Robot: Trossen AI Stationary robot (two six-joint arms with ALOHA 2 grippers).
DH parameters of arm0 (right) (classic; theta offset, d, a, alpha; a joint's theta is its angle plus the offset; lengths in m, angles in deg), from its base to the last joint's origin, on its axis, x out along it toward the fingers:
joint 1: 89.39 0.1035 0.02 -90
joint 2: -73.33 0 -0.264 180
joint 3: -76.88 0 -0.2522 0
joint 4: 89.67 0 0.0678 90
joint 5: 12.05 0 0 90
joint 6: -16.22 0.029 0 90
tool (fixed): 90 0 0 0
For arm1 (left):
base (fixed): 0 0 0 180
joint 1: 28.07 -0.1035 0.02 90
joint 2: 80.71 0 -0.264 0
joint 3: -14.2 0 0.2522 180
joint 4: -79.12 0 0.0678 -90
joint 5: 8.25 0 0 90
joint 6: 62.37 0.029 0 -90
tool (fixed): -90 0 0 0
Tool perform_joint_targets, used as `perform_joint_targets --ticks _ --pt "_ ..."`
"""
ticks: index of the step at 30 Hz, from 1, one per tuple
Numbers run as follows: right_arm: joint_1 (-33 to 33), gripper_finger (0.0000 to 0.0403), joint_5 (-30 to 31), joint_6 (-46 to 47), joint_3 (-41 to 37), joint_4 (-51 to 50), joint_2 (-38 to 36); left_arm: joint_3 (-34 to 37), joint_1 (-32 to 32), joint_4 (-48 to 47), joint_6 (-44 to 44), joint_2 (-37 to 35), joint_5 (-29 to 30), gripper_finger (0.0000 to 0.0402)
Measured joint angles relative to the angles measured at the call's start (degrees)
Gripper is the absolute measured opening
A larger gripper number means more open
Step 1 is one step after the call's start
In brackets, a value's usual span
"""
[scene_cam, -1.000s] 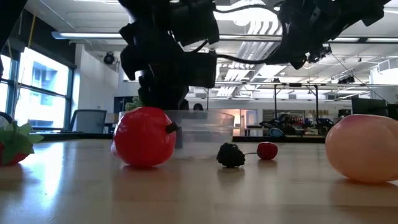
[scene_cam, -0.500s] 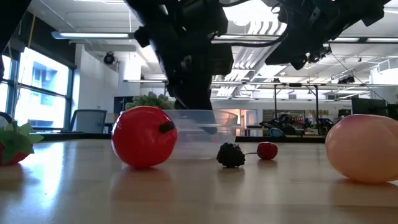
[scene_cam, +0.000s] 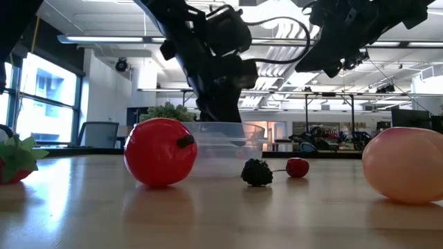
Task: Pick and placing Produce into tupperware
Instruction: Move the transparent container to the center of the table, then put the watermelon into the transparent container
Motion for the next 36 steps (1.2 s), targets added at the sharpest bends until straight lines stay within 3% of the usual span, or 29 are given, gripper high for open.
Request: perform_joint_targets --ticks 10,16,20,24,31,36 --pt "0.01 0.0000 -0.02 -0.19 0.00 0.00 0.00 -0.02 -1.82 0.02 0.11 0.00 -0.18 0.0046" --pt "0.02 0.0000 -0.02 -0.44 0.00 0.00 0.00 -0.04 -0.42 0.42 0.13 -0.93 -6.55 0.0046" --pt "0.00 0.0000 -0.02 -0.46 0.00 0.02 0.00 -2.17 1.66 -3.54 1.16 -3.19 -5.81 0.0046" --pt "0.00 0.0000 -0.02 -0.44 0.00 0.00 0.00 -7.51 4.19 -13.20 3.48 -6.12 -1.10 0.0046" --pt "0.01 0.0000 -0.02 -0.44 0.00 -0.02 0.00 -17.22 7.86 -32.03 4.07 -11.96 15.07 0.0046" --pt "0.00 0.0000 -0.03 -0.44 0.00 -0.02 0.00 -19.05 7.95 -38.29 0.81 -17.43 19.50 0.0046"
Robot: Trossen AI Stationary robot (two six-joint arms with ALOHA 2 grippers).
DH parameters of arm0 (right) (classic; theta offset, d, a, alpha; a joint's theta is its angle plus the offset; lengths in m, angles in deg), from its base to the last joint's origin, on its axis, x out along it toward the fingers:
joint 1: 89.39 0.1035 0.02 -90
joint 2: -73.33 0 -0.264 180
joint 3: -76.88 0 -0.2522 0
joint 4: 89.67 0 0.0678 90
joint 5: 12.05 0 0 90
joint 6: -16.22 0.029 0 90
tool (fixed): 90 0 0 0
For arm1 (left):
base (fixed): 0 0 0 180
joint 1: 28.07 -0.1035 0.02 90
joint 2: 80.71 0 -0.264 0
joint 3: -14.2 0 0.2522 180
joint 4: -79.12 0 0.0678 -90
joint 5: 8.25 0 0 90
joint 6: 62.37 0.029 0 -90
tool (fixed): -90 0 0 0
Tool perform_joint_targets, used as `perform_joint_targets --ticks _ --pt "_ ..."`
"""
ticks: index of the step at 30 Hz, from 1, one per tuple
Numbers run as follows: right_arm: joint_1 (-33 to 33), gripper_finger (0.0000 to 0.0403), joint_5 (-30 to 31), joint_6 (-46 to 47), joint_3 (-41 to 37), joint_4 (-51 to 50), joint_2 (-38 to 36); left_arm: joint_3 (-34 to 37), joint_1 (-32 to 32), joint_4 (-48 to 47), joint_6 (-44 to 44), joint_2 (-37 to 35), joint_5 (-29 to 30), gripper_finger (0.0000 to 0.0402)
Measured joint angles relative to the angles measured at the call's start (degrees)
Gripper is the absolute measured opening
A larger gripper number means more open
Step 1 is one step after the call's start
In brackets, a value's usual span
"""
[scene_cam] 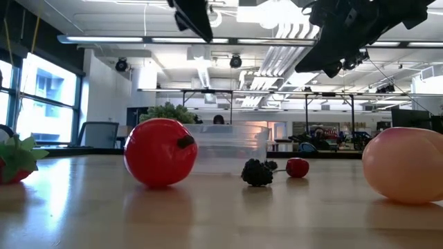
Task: Pick and placing Produce into tupperware
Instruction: Put the watermelon into the transparent container
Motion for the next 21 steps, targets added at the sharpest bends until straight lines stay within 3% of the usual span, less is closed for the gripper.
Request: perform_joint_targets --ticks 9,15,21 --pt "0.00 0.0000 -0.01 0.51 0.00 -0.92 0.00 0.04 -0.04 -9.15 -4.08 -5.24 8.16 0.0046" --pt "0.01 0.0000 -0.01 0.82 0.00 -1.13 0.00 0.96 -2.15 -11.78 -5.88 -5.53 7.85 0.0046" --pt "0.02 0.0000 -0.01 0.90 0.00 -1.72 0.00 9.87 -5.28 -9.26 -8.37 -7.69 4.76 0.0046"
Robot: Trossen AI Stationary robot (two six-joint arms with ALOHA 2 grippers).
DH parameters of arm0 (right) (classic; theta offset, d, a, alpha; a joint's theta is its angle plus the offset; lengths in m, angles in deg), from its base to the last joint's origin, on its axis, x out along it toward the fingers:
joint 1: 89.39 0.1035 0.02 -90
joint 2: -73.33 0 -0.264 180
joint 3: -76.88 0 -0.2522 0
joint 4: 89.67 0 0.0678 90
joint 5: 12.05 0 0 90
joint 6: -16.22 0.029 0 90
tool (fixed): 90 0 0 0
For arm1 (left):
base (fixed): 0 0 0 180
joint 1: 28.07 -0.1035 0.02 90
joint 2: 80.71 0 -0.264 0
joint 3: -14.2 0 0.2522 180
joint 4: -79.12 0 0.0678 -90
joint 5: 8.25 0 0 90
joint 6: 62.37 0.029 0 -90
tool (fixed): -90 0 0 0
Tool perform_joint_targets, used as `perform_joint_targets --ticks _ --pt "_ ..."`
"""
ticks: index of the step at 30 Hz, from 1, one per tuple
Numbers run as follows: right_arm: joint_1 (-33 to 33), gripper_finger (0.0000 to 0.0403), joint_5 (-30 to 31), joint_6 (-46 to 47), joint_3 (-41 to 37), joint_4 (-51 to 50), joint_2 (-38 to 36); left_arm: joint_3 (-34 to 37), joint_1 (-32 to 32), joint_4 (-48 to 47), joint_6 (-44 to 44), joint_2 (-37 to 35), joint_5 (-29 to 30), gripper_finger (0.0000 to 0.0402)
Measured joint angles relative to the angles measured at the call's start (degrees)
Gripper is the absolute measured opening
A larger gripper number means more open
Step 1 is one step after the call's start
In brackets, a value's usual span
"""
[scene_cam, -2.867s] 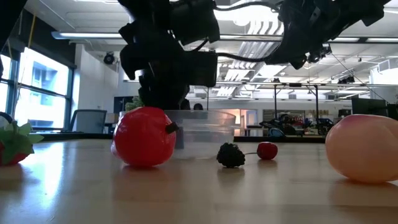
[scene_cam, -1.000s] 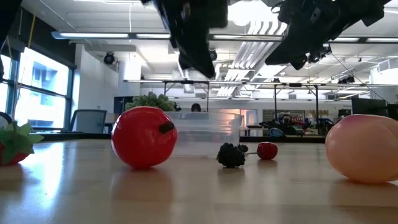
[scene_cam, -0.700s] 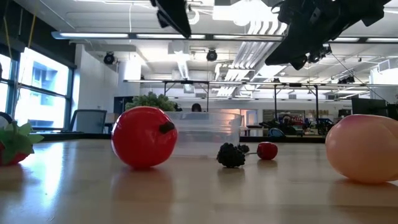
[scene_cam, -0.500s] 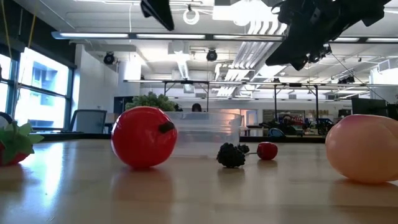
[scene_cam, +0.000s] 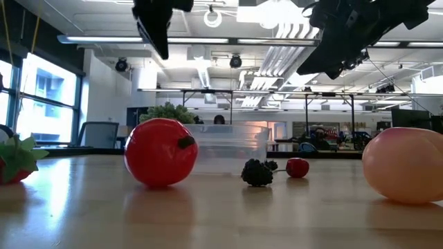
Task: Pick and placing Produce into tupperware
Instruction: Put the watermelon into the transparent container
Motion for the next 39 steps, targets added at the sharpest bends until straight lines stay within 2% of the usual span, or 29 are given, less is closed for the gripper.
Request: perform_joint_targets --ticks 4,9,16,24,31,39 --pt "0.00 0.0000 0.00 0.00 -0.02 -0.61 0.00 7.03 0.37 2.67 -1.96 -2.30 -1.09 0.0046" --pt "0.00 0.0000 0.00 0.00 -0.02 -0.88 0.00 15.26 4.41 4.18 -6.54 -7.38 -2.07 0.0046" --pt "-0.02 0.0000 0.00 -0.39 -0.02 -0.50 0.00 26.90 14.25 10.55 -14.79 -18.86 -2.07 0.0046" --pt "-0.02 0.0000 -0.76 -4.55 -0.02 2.31 -0.77 38.90 26.65 20.53 -16.59 -31.68 -1.64 0.0046" --pt "0.00 0.0000 -1.62 -7.62 -0.04 0.01 -4.87 42.10 32.46 23.41 -17.10 -34.45 0.64 0.0046" --pt "0.00 0.0000 -4.57 -9.97 -0.04 -4.16 -13.60 42.12 33.04 23.98 -16.46 -34.28 1.58 0.0046"
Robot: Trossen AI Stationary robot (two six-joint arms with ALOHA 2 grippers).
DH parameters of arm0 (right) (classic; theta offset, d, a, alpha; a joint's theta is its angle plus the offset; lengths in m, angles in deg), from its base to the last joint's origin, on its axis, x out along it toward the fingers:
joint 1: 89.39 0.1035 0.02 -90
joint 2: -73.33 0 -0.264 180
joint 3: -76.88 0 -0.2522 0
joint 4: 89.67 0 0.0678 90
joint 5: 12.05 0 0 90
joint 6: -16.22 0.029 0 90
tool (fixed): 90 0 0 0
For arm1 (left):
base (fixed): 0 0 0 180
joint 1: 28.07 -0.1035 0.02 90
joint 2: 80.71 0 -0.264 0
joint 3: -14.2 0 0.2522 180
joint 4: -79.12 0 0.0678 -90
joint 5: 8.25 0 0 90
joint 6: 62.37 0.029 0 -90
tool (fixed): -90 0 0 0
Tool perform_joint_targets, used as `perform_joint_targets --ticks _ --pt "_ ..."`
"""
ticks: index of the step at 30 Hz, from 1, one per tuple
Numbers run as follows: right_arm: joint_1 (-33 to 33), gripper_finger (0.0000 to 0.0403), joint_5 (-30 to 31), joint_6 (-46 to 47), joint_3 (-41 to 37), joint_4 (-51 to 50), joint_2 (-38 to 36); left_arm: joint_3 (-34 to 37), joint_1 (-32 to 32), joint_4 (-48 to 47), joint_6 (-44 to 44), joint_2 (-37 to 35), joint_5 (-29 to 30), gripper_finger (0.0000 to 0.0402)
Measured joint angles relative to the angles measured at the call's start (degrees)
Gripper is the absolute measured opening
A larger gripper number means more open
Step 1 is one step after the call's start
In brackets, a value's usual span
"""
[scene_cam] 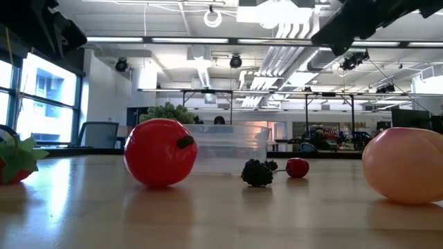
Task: Pick and placing Produce into tupperware
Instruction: Put the watermelon into the transparent container
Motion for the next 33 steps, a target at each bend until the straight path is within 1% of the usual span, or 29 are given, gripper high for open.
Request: perform_joint_targets --ticks 6,11,15,24,28,31,33 --pt "0.00 0.0000 -1.98 0.55 0.00 -5.61 -8.41 0.00 0.00 -0.02 1.39 0.01 0.11 0.0046" --pt "0.00 0.0000 -1.76 1.03 0.00 -9.34 -12.67 0.00 0.00 -0.20 2.56 0.01 0.17 0.0046" --pt "-0.02 0.0000 -1.76 2.01 0.00 -10.39 -13.91 0.00 0.00 -0.34 2.55 0.01 0.17 0.0046" --pt "-0.02 0.0000 -1.74 2.01 0.00 -12.13 -13.70 0.00 0.00 -0.40 2.51 0.01 -0.31 0.0046" --pt "-0.02 0.0000 -1.74 2.01 0.00 -12.13 -13.70 0.00 0.00 -0.33 1.93 0.01 -4.09 0.0046" --pt "-0.02 0.0000 -1.74 2.01 0.00 -12.13 -13.70 0.00 0.00 -0.55 -2.83 0.01 -10.79 0.0046" --pt "-0.02 0.0000 -1.74 2.01 0.00 -12.13 -13.68 0.00 0.10 -0.54 -7.59 0.01 -14.56 0.0046"
